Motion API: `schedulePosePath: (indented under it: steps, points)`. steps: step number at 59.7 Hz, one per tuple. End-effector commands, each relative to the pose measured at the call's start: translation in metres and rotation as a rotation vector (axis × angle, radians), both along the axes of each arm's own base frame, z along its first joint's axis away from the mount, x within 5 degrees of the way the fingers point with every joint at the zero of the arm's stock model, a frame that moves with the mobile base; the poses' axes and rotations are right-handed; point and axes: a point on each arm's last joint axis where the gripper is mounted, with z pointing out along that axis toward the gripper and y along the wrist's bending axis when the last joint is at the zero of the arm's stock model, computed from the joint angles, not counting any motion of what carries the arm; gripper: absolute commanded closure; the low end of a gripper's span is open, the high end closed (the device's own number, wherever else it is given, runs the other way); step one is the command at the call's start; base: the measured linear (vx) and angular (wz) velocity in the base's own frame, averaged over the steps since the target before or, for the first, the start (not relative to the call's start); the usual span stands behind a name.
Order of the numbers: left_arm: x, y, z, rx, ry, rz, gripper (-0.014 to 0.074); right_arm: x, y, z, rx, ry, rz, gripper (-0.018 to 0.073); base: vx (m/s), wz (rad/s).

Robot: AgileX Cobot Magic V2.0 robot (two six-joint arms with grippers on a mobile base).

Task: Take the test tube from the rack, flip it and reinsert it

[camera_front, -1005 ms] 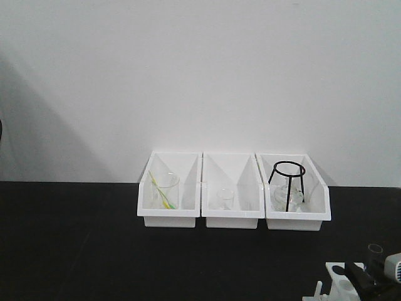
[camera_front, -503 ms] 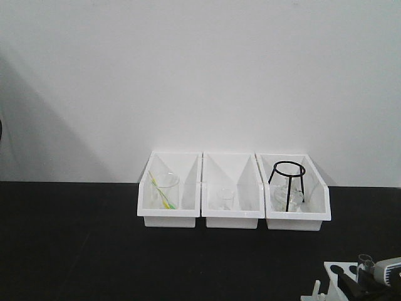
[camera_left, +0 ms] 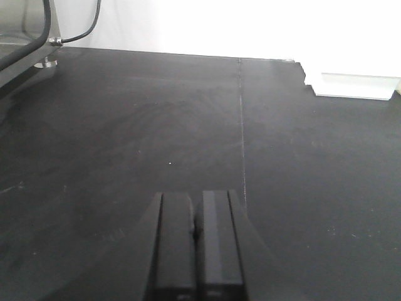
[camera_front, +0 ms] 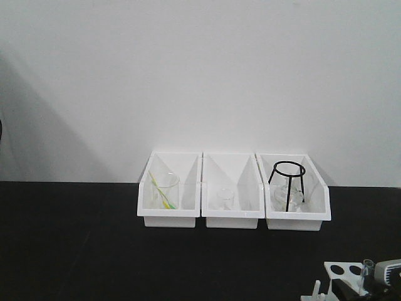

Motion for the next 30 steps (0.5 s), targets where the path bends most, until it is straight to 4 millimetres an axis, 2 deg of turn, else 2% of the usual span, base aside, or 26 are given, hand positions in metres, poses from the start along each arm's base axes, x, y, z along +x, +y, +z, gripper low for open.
schedulePosePath:
  steps: [1,14,30]
  points:
    - [0.001,-0.001,0.009,0.005,-0.100,-0.011,0.0603,0.006,0.001,0.024,0.026,-0.159,0.011,0.0109,0.00,0.00]
    - [0.001,-0.001,0.009,0.005,-0.100,-0.011,0.0603,-0.007,-0.003,0.051,0.051,-0.247,-0.045,0.0109,0.00,0.00]
    - [0.001,-0.001,0.009,0.005,-0.100,-0.011,0.0603,-0.043,-0.007,0.092,0.027,-0.340,-0.077,0.0109,0.00,0.00]
